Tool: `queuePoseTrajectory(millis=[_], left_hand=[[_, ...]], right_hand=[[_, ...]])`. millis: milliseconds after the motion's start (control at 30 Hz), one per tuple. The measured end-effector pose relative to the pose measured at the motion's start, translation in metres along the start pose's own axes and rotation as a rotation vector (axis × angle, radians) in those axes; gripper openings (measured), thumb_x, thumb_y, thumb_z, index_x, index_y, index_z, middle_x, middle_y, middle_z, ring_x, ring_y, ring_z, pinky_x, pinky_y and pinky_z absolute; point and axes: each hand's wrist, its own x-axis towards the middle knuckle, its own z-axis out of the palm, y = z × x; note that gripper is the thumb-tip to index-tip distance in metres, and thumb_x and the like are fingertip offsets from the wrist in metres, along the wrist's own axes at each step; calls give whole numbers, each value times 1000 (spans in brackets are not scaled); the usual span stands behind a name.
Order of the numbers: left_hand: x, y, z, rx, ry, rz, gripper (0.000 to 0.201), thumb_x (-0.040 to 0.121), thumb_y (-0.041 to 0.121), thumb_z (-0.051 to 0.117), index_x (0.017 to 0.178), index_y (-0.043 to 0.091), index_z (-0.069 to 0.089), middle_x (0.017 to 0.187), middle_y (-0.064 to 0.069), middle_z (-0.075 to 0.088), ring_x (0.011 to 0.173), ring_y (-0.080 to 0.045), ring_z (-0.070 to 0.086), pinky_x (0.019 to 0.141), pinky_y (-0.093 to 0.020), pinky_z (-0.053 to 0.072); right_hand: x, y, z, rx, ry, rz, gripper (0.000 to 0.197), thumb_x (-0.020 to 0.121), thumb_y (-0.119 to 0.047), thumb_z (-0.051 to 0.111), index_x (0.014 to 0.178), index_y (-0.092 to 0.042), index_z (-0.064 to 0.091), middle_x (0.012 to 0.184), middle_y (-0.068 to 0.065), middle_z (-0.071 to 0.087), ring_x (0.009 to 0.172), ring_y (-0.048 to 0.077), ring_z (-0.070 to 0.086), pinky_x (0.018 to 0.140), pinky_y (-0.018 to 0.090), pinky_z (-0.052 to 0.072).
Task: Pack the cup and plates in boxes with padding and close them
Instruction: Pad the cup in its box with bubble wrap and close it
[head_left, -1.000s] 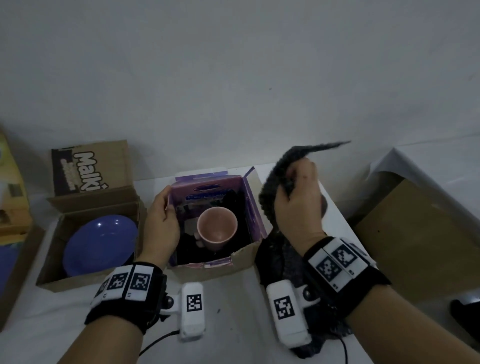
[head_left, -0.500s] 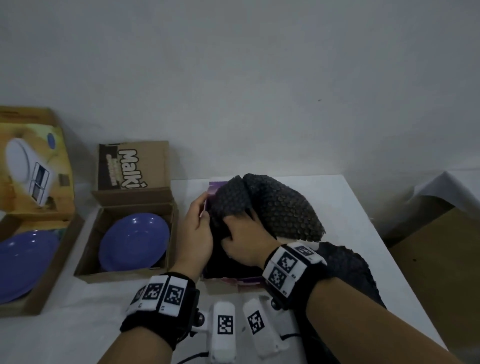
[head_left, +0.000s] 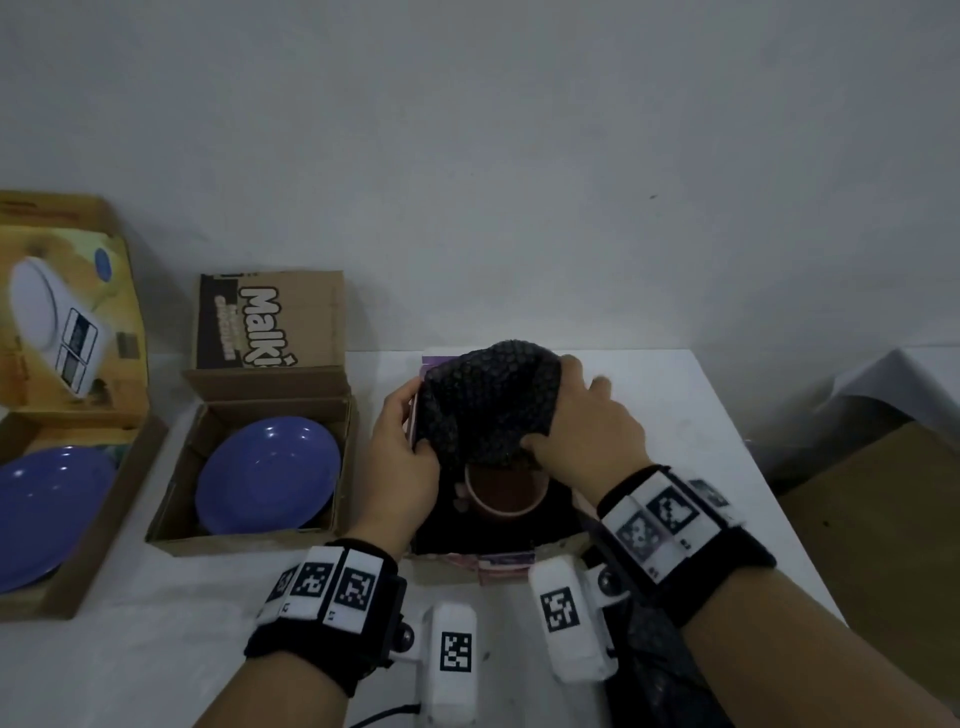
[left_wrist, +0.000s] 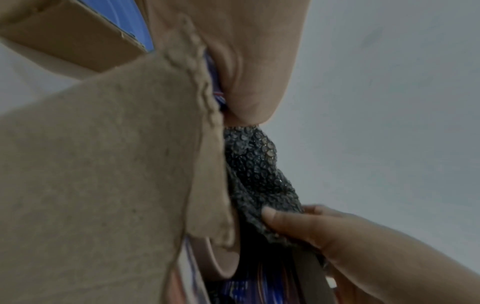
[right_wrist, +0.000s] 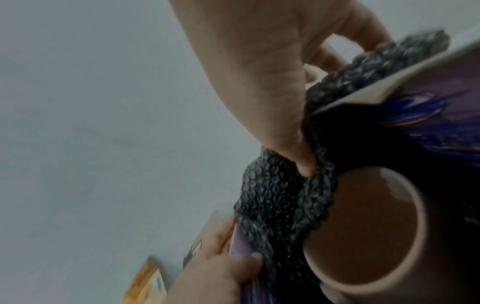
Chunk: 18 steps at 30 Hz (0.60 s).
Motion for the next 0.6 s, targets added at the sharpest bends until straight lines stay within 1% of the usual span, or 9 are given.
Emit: queuePoseTrajectory(millis=[33, 100, 133, 200, 267, 333, 400, 500, 600], left_hand=[[0, 1, 0, -3, 0, 2, 62, 87, -11, 42, 124, 39, 43, 122, 16, 50, 119, -6, 46, 97, -24, 41], [0, 1, 0, -14, 1, 4, 61, 88, -10, 42, 124, 39, 44, 121, 17, 50, 118, -4, 46, 93, -19, 40], [0, 0, 0, -26, 2, 0, 58, 90, -7, 42, 124, 39, 45, 120, 18, 52, 117, -3, 48, 92, -19, 40], [1, -2, 0, -46, 8, -13, 47, 95, 4, 43, 125, 39, 48, 116, 23, 55, 114, -3, 52, 92, -22, 43], [2, -5, -1, -44, 29, -19, 38, 99, 15, 40, 126, 41, 49, 114, 24, 57, 112, -4, 54, 91, -24, 45], [3, -8, -2, -26, 47, -12, 34, 101, 23, 36, 124, 44, 50, 120, 16, 58, 114, -6, 54, 94, -28, 45], [3, -8, -2, -23, 50, -12, 34, 102, 24, 33, 124, 43, 51, 126, 12, 57, 117, -7, 52, 98, -30, 43], [3, -5, -3, 7, 39, -13, 33, 102, 26, 33, 125, 42, 51, 121, 17, 56, 114, -4, 50, 95, -25, 40], [2, -3, -3, 8, 26, -10, 32, 102, 26, 36, 127, 41, 49, 116, 23, 52, 110, 3, 48, 87, -12, 36]], right_hand=[[4, 4, 0, 27, 20, -21, 58, 85, -28, 62, 129, -13, 28, 124, 16, 48, 105, 35, 55, 67, 34, 42], [4, 1, -5, -35, 237, -139, 38, 85, -11, 56, 119, -9, 39, 112, 12, 51, 95, 31, 56, 59, 32, 36], [2, -5, -6, -81, 321, -200, 34, 82, -5, 55, 114, -8, 45, 108, 13, 51, 91, 31, 55, 55, 32, 35], [-3, -19, -4, -96, 391, -319, 35, 78, 0, 57, 112, -5, 51, 108, 15, 51, 89, 32, 56, 52, 33, 39], [-8, -34, 6, -80, 296, -418, 39, 81, -4, 56, 119, -6, 47, 118, 15, 48, 101, 31, 54, 67, 35, 49], [-8, -44, 23, -76, 132, -453, 41, 86, -9, 54, 125, -7, 41, 127, 14, 42, 111, 30, 48, 82, 36, 49], [-5, -50, 38, -128, 26, -490, 41, 90, -13, 52, 128, -5, 39, 129, 13, 43, 116, 30, 44, 92, 37, 46], [-1, -53, 54, -369, -50, -618, 36, 95, -21, 43, 127, -7, 45, 129, 12, 51, 120, 29, 40, 104, 39, 35], [4, -54, 63, -470, -161, -723, 38, 97, -26, 37, 130, -11, 50, 133, 7, 53, 128, 25, 38, 116, 44, 14]])
